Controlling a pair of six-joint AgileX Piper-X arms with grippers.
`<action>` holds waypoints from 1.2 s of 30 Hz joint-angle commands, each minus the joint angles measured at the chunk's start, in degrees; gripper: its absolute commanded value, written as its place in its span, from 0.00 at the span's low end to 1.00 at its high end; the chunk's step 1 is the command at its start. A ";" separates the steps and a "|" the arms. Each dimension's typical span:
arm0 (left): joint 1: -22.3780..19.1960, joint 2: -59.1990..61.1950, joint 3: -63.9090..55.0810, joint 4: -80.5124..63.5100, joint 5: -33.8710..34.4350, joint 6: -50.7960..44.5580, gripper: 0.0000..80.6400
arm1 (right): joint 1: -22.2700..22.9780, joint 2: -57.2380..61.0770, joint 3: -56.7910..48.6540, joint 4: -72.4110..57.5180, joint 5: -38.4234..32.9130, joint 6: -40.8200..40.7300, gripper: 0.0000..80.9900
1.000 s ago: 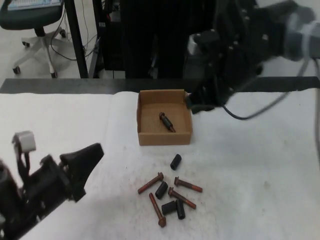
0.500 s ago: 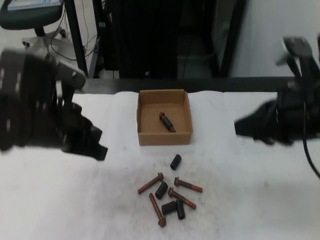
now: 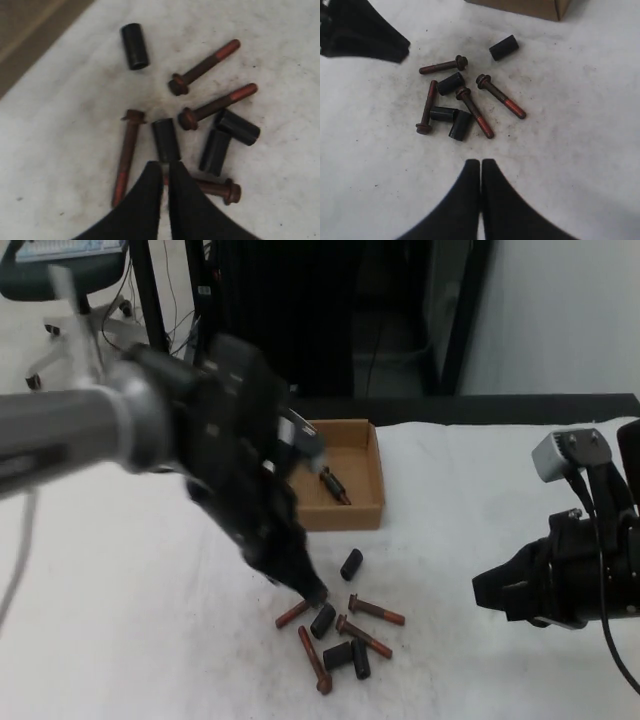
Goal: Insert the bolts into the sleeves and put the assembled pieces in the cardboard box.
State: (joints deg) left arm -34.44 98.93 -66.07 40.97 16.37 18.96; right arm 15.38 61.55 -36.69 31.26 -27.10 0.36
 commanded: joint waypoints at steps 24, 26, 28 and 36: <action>-1.62 5.00 -2.83 -2.68 -14.23 8.51 0.45 | 0.01 -0.33 -0.08 -0.02 -2.07 2.59 0.01; -1.49 6.06 -2.86 -2.36 -14.23 8.40 0.45 | 0.01 -0.33 -0.08 -0.02 -2.47 3.10 0.01; -1.50 7.11 -2.99 -1.60 -14.23 8.43 0.45 | 0.01 -0.33 -0.08 0.14 -2.46 3.12 0.01; -1.50 10.27 -3.12 -0.19 -14.23 8.43 0.45 | 0.01 -0.33 -0.08 1.10 -2.46 3.12 0.01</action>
State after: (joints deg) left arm -36.03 109.12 -68.79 40.65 2.60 27.26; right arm 15.38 61.55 -36.62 31.98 -28.67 3.07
